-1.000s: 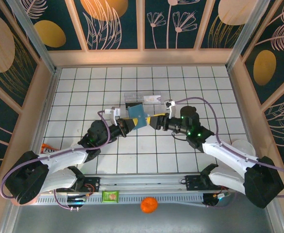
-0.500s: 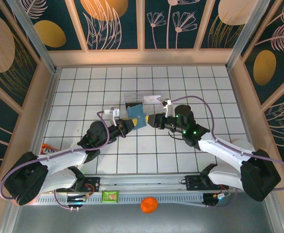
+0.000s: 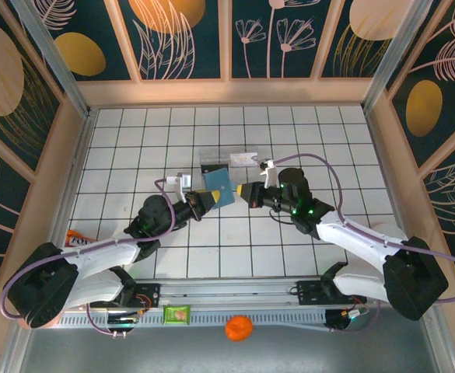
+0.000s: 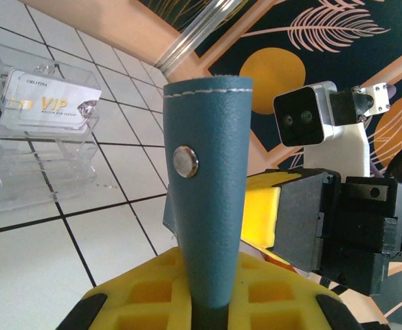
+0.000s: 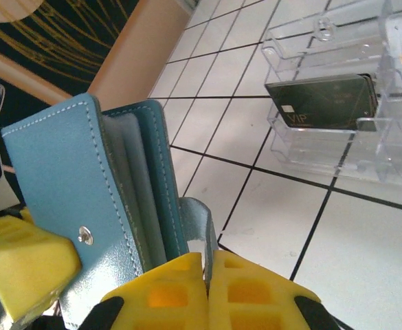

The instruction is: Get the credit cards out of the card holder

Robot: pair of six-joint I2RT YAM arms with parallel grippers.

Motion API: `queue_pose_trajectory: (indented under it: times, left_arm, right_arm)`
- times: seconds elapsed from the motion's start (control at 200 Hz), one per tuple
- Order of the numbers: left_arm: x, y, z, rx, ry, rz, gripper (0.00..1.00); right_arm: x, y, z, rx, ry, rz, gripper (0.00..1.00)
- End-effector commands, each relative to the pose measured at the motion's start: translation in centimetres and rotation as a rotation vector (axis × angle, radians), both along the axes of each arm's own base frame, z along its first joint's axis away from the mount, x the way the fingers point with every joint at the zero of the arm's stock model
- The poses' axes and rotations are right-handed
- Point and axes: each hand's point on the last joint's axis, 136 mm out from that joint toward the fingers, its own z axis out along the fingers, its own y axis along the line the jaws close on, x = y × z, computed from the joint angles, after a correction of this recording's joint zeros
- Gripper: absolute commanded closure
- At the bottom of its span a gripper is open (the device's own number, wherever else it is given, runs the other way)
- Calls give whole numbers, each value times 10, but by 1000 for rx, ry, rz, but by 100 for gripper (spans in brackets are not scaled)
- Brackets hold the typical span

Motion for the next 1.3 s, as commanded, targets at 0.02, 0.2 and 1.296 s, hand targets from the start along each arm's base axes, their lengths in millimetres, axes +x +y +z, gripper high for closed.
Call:
queue_pose_trajectory:
  times: [0.02,0.2,1.296]
  left_arm:
    - [-1,-7,-20,28,89,-33,100]
    - [-10,-21,-74,147,293,-125,100]
    - [7,31,-114,440,418,152,35]
  right_arm:
    - [-1,-8,-6,-45,39,-47,100]
    - [-26,-15,-45,-135,136,-55,100]
    - [-38,8,-38,-243,153,-32,100]
